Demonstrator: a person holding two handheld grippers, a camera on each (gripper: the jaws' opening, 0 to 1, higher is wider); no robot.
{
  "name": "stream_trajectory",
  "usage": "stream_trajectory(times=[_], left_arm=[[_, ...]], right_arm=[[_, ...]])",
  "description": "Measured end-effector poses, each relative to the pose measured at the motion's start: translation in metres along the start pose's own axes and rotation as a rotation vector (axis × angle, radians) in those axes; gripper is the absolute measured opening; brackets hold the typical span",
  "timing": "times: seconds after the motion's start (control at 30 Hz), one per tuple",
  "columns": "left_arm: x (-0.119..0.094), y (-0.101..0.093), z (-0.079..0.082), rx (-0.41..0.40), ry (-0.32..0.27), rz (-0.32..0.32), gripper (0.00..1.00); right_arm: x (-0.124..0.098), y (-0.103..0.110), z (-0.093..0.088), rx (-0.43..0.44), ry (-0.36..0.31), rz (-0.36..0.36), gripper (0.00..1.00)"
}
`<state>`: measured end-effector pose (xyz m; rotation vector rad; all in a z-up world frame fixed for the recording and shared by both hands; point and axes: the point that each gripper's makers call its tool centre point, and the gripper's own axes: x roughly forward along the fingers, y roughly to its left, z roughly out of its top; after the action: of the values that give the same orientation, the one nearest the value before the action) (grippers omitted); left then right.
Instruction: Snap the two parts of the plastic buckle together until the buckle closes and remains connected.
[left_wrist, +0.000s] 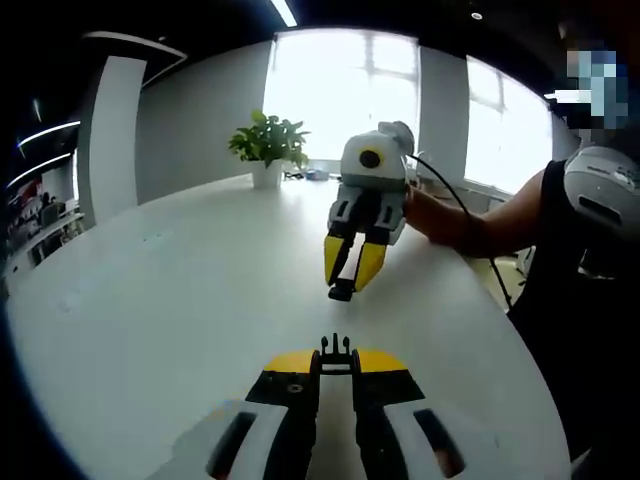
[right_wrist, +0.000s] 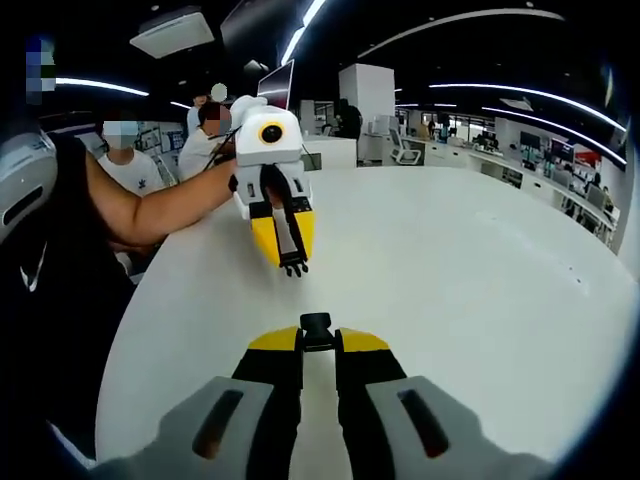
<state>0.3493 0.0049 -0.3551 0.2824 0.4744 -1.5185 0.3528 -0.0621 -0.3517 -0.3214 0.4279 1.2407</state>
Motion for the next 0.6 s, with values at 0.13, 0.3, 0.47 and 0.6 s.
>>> stream_trajectory(times=[0.13, 0.3, 0.47, 0.6], left_arm=[[0.001, -0.0026, -0.0001, 0.004, 0.002, -0.009, 0.1], [0.001, -0.0043, -0.001, 0.008, 0.006, -0.019, 0.1], [0.002, -0.0065, -0.0024, 0.016, 0.014, -0.025, 0.1], [0.0021, -0.0066, -0.0028, 0.016, 0.015, -0.027, 0.1]], right_arm=[[-0.0001, 0.0008, -0.0002, -0.002, 0.001, 0.005, 0.1], [0.0001, 0.0026, -0.0011, -0.004, 0.004, 0.014, 0.1], [0.0003, 0.0063, -0.0005, -0.012, 0.004, 0.027, 0.1], [0.0007, 0.0081, -0.0014, -0.015, 0.008, 0.036, 0.1]])
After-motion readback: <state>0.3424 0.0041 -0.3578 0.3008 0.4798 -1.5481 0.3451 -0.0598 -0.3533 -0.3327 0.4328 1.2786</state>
